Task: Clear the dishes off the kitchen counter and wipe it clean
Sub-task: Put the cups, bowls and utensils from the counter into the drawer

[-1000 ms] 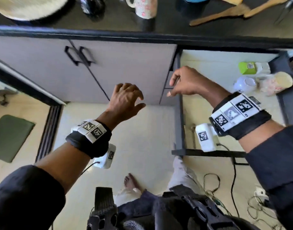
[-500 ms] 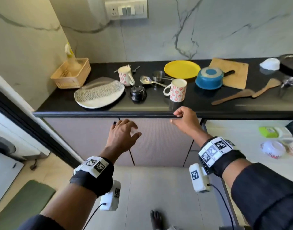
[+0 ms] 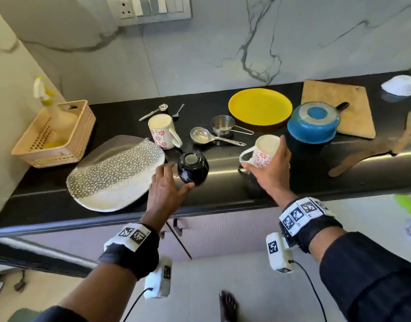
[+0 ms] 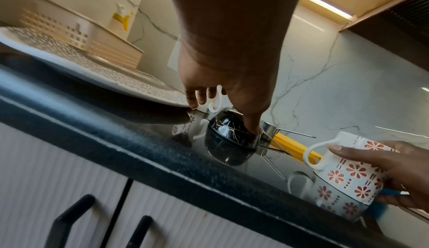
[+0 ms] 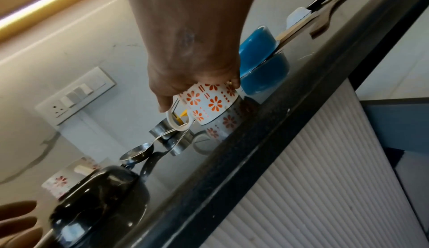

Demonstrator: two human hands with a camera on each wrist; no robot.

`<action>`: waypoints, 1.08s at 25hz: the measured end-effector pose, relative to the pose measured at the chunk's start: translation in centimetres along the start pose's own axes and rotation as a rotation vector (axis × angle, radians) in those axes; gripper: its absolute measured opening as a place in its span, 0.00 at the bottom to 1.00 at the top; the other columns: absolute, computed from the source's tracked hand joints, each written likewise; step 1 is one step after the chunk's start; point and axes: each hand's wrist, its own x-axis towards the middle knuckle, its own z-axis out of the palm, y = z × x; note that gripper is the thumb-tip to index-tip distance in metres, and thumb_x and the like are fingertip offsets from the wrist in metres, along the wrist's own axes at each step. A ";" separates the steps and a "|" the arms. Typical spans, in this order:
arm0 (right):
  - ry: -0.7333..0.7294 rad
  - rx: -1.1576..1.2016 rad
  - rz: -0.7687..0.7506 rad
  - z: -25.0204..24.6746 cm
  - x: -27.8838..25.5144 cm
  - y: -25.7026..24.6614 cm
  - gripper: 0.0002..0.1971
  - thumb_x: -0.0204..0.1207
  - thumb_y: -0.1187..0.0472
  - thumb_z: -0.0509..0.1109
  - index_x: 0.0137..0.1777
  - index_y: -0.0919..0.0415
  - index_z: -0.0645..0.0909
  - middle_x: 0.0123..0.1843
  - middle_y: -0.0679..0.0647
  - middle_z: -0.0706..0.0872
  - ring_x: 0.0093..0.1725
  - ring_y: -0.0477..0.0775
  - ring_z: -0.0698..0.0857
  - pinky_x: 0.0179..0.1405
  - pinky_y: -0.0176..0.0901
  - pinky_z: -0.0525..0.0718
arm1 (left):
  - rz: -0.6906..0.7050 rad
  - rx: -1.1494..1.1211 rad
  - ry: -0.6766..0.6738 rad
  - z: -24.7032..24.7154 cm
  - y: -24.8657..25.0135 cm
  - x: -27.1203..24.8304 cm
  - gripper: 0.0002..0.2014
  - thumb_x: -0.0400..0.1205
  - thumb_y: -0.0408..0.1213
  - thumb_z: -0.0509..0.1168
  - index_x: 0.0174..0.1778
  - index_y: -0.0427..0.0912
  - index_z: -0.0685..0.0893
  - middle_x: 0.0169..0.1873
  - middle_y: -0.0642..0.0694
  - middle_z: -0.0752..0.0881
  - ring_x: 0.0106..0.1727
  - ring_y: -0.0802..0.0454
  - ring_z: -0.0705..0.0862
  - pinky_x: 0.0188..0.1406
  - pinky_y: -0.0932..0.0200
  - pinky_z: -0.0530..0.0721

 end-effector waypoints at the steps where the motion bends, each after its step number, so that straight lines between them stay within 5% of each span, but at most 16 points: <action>1: 0.027 0.008 0.011 0.3 0.3 0.0 0.61 0.61 0.49 0.86 0.85 0.50 0.46 0.83 0.57 0.59 0.81 0.58 0.63 0.74 0.58 0.71 | -0.004 -0.019 -0.023 0.2 -0.1 1.1 0.43 0.74 0.53 0.76 0.81 0.44 0.63 0.76 0.39 0.66 0.75 0.38 0.69 0.73 0.41 0.72; 9: 0.187 -0.018 -0.149 -1.3 -1.6 -0.2 0.49 0.56 0.48 0.88 0.75 0.55 0.68 0.71 0.52 0.78 0.69 0.50 0.77 0.65 0.43 0.78 | 0.067 0.008 -0.210 1.8 0.4 6.9 0.57 0.65 0.60 0.80 0.84 0.44 0.56 0.82 0.39 0.61 0.82 0.38 0.58 0.81 0.39 0.61; 11: 0.203 0.004 -0.213 -1.6 -3.3 -0.3 0.48 0.55 0.48 0.89 0.74 0.56 0.69 0.69 0.51 0.79 0.67 0.46 0.77 0.63 0.37 0.77 | 0.082 0.045 -0.229 2.1 0.7 7.7 0.54 0.64 0.57 0.81 0.81 0.45 0.60 0.78 0.39 0.67 0.80 0.36 0.62 0.78 0.38 0.66; 16: 0.222 -0.010 -0.238 -3.0 -7.4 0.3 0.49 0.53 0.46 0.89 0.73 0.59 0.71 0.67 0.51 0.80 0.64 0.46 0.79 0.60 0.40 0.84 | 0.187 -0.008 -0.208 1.8 1.1 7.9 0.53 0.62 0.52 0.83 0.80 0.45 0.63 0.74 0.41 0.72 0.75 0.39 0.70 0.74 0.41 0.73; 20: 0.267 -0.039 -0.191 -6.2 -10.5 2.4 0.49 0.55 0.43 0.87 0.73 0.60 0.70 0.68 0.52 0.80 0.64 0.46 0.79 0.61 0.26 0.78 | 0.473 -0.017 -0.109 3.0 5.2 3.3 0.53 0.62 0.54 0.82 0.81 0.47 0.64 0.72 0.44 0.72 0.71 0.42 0.71 0.70 0.44 0.76; 27: 0.411 -0.026 0.022 -17.8 -18.9 9.3 0.48 0.48 0.46 0.90 0.68 0.57 0.72 0.64 0.48 0.82 0.59 0.46 0.81 0.57 0.32 0.81 | 0.741 -0.196 -0.293 9.8 16.2 -9.5 0.52 0.60 0.56 0.82 0.79 0.45 0.68 0.70 0.46 0.75 0.68 0.46 0.73 0.66 0.52 0.75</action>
